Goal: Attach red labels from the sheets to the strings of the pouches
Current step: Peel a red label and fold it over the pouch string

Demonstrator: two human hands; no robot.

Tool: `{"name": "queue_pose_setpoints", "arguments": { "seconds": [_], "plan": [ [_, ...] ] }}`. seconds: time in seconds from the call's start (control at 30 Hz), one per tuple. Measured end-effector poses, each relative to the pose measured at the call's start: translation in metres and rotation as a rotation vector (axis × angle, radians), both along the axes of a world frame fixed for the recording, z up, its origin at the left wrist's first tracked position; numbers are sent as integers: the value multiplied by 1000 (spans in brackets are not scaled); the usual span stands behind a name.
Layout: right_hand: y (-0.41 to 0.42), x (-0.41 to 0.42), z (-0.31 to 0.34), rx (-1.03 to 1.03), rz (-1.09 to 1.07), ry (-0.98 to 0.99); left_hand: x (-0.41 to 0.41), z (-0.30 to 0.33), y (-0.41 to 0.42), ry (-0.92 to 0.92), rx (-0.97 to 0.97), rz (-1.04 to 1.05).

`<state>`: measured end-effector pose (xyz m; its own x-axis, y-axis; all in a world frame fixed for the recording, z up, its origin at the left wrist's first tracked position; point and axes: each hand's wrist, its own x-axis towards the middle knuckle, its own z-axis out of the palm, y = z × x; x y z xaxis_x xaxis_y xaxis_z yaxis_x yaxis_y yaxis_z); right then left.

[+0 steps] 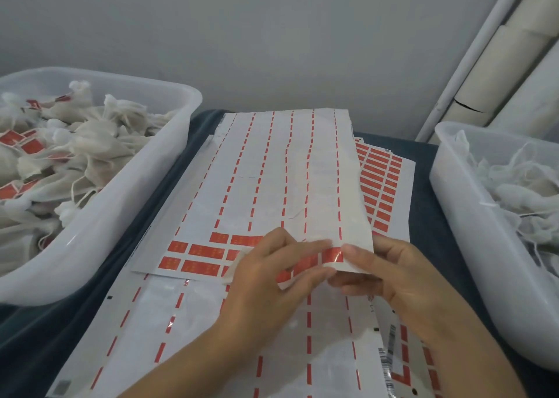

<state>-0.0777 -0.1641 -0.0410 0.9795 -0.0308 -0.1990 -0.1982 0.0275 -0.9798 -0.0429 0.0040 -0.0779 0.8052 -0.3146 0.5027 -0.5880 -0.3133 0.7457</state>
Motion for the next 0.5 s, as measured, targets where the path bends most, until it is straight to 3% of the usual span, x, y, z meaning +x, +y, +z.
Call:
{"name": "queue_pose_setpoints", "arguments": {
  "seconds": [0.1,0.27,0.5],
  "plan": [
    [2,-2,2,-80,36,-59,-1,2,0,-37,-23,-11],
    [5,-3,3,-162,33,-138,0,9,2,126,-132,-59],
    [11,-4,2,-181,24,-199,-2,13,2,194,-134,-74]
  ]
}}
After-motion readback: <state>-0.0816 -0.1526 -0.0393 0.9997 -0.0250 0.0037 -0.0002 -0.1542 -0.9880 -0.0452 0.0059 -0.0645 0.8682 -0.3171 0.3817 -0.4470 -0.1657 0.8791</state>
